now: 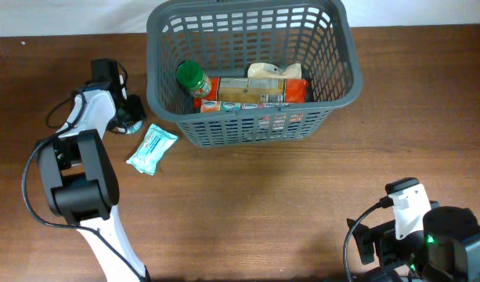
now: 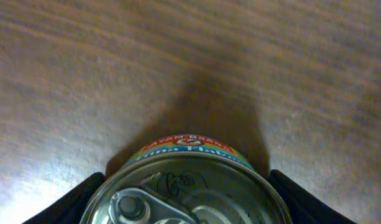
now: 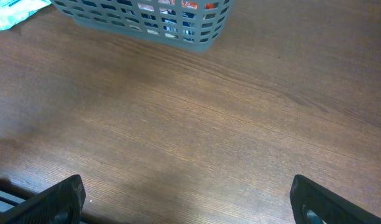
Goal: Pack container
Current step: 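Lift the tuna can and release it into the basket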
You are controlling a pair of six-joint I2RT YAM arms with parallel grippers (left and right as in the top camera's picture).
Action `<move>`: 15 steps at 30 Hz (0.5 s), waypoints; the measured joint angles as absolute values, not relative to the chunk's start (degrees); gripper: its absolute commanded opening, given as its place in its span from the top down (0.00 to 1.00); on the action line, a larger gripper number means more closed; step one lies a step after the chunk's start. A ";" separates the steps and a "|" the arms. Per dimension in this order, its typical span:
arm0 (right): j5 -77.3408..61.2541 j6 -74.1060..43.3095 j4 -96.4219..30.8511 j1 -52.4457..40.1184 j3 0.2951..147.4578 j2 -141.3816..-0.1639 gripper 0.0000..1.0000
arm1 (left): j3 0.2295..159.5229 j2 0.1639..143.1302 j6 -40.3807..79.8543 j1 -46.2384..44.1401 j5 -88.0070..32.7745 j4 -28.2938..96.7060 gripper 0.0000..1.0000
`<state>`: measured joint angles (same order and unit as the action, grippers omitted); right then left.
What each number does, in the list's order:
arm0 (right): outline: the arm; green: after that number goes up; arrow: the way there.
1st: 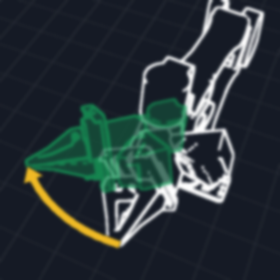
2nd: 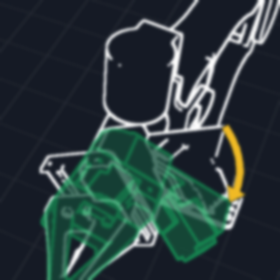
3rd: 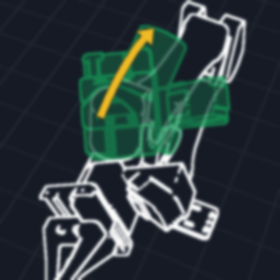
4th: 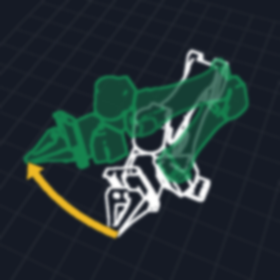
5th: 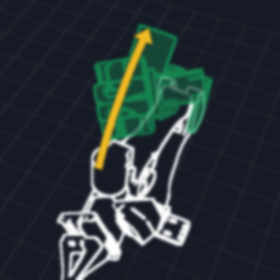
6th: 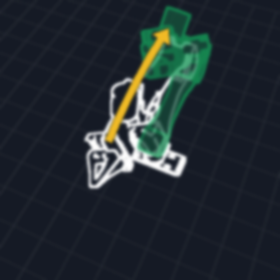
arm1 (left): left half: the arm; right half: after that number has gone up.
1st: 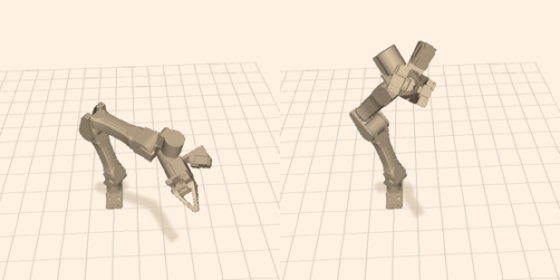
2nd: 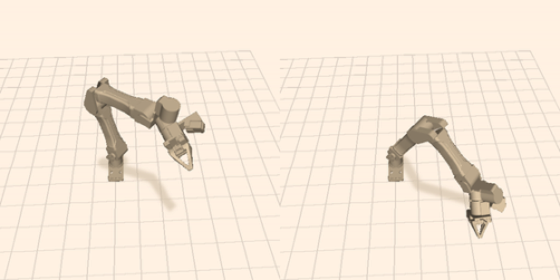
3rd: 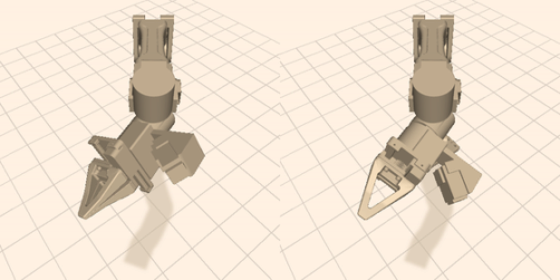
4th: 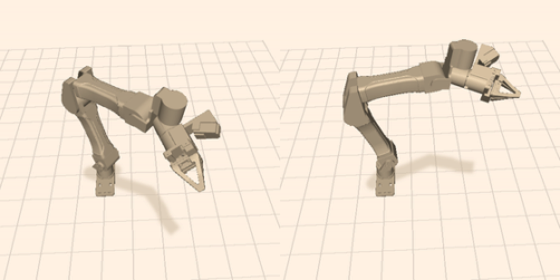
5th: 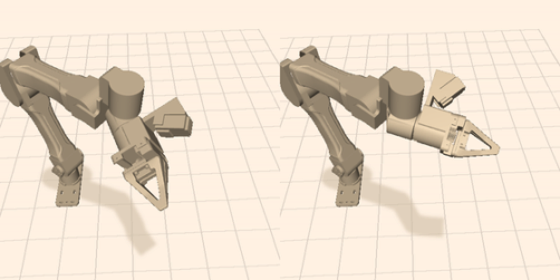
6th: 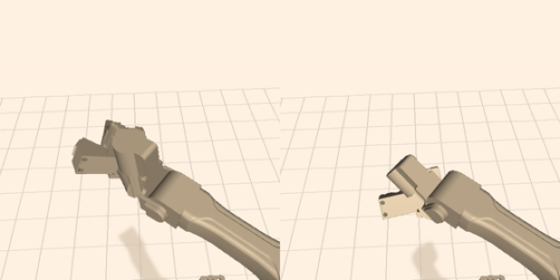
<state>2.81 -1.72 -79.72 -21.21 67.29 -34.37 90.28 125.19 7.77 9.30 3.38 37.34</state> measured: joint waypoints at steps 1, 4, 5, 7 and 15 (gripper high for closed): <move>2.81 -1.74 -79.72 -21.21 67.29 -34.37 0.01 | 90.70 125.19 7.77 9.30 3.36 38.26 0.71; 2.81 -1.69 -79.70 -21.21 67.29 -34.37 0.01 | 92.51 125.16 7.77 9.30 3.33 41.28 0.71; 2.81 -1.72 -79.72 -21.21 67.29 -34.37 0.01 | 93.41 125.16 7.77 9.30 3.36 42.04 0.71; 2.81 -1.72 -79.72 -21.21 67.29 -34.37 0.01 | 95.42 124.92 7.77 9.30 3.36 43.38 0.71; 2.81 -1.74 -79.70 -21.21 67.29 -34.37 0.01 | 104.90 117.14 10.57 9.19 4.95 49.10 0.71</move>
